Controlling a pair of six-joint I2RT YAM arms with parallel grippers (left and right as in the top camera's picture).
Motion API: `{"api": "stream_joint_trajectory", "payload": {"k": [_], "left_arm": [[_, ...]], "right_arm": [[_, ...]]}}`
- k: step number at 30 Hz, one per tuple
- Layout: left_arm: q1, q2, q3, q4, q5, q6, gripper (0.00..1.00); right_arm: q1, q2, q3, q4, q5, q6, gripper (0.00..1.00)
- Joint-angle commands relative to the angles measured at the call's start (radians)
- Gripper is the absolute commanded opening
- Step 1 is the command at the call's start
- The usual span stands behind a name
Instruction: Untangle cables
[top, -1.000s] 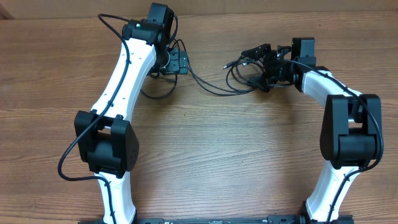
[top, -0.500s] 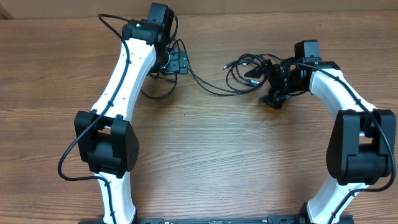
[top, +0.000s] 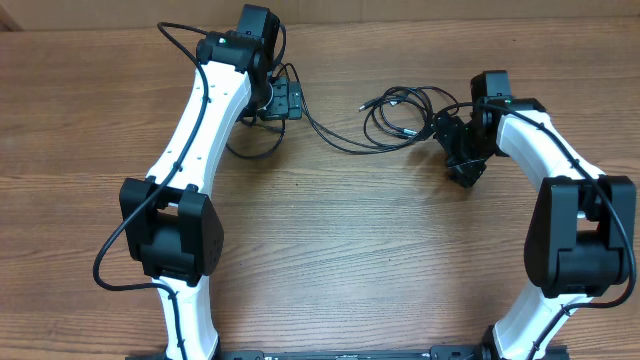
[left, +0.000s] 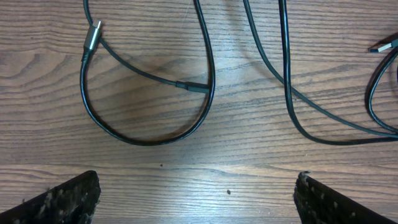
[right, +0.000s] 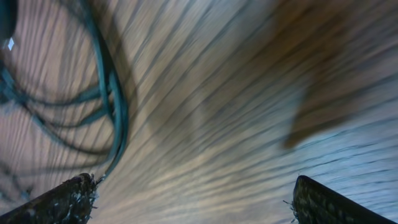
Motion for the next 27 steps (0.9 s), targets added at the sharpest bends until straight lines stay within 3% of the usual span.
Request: {"api": "stream_joint_trajectory", "payload": {"k": [1, 9, 13, 18, 20, 25, 27], "left_arm": [[-0.002, 0.000, 0.005, 0.001, -0.010, -0.010, 1.00], [-0.002, 0.000, 0.005, 0.005, -0.010, -0.011, 1.00], [-0.002, 0.000, 0.005, 0.148, 0.015, -0.059, 1.00], [-0.005, 0.002, -0.006, 0.151, 0.016, -0.127, 1.00], [-0.007, 0.003, -0.019, 0.151, 0.017, -0.126, 0.99], [-0.007, 0.003, -0.032, 0.151, 0.015, -0.126, 1.00], [-0.007, 0.003, -0.032, 0.151, 0.015, -0.126, 1.00]], "right_arm": [[0.053, -0.014, 0.000, 0.014, 0.130, 0.082, 1.00], [0.156, -0.014, 0.000, 0.038, 0.245, 0.166, 1.00], [0.180, -0.014, 0.000, 0.060, 0.246, 0.166, 1.00], [0.182, -0.014, 0.000, 0.064, 0.280, 0.169, 0.97], [0.182, -0.012, 0.000, 0.065, 0.279, 0.169, 0.89], [0.182, 0.036, 0.000, 0.066, 0.279, 0.169, 0.50], [0.182, 0.071, 0.000, 0.078, 0.278, 0.169, 0.24]]}}
